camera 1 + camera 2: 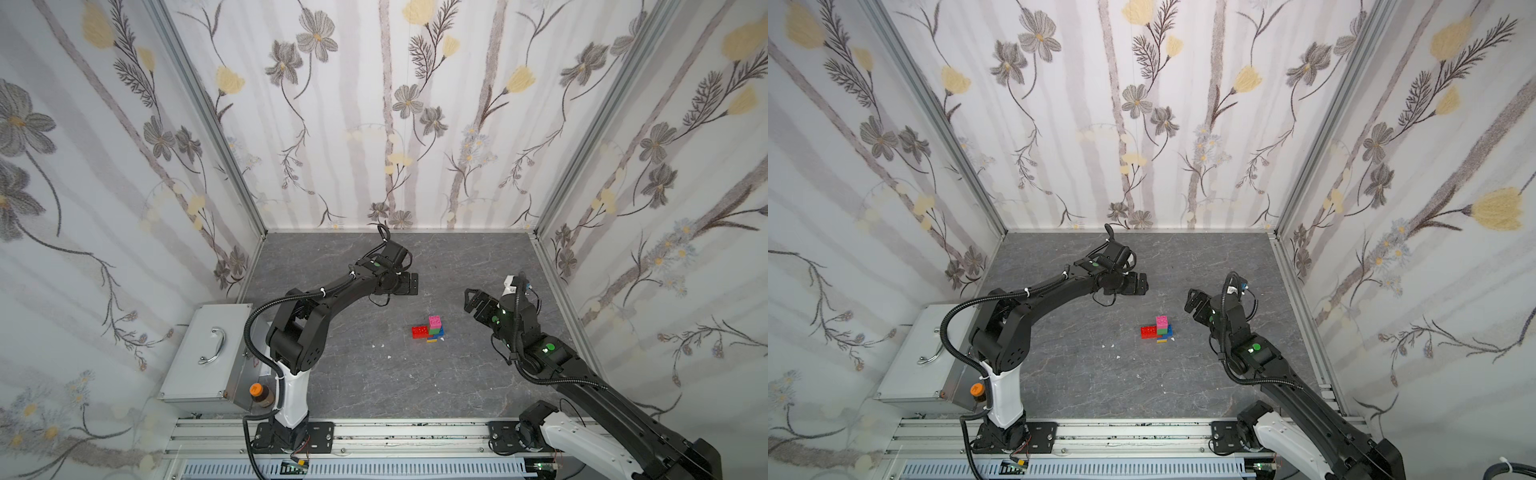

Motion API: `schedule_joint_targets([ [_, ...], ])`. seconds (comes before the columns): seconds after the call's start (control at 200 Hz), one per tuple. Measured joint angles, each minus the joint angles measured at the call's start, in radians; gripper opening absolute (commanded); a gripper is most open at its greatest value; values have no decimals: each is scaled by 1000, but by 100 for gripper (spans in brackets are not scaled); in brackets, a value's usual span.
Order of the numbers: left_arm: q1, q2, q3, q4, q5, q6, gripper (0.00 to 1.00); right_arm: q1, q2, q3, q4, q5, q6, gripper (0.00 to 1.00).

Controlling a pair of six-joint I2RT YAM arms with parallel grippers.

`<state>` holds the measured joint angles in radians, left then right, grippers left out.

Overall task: Assemble the number 4 with lego
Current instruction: Pick up the lego brick from the center of the board.

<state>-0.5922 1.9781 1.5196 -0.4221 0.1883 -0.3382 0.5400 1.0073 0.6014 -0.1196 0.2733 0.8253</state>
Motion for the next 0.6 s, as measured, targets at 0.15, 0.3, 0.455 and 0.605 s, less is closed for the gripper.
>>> schedule_joint_targets([
  [0.15,92,-20,-162,229,163,196,100,-31,-84,-41,52,-17,-27,100],
  [0.3,118,-41,-325,449,280,350,99,-48,-137,-75,62,6,-54,100],
  [0.455,124,-10,-272,552,348,422,90,-60,-128,-80,71,16,-66,100],
  [0.605,129,29,-207,549,332,451,89,-63,-89,-60,78,4,-79,100],
])
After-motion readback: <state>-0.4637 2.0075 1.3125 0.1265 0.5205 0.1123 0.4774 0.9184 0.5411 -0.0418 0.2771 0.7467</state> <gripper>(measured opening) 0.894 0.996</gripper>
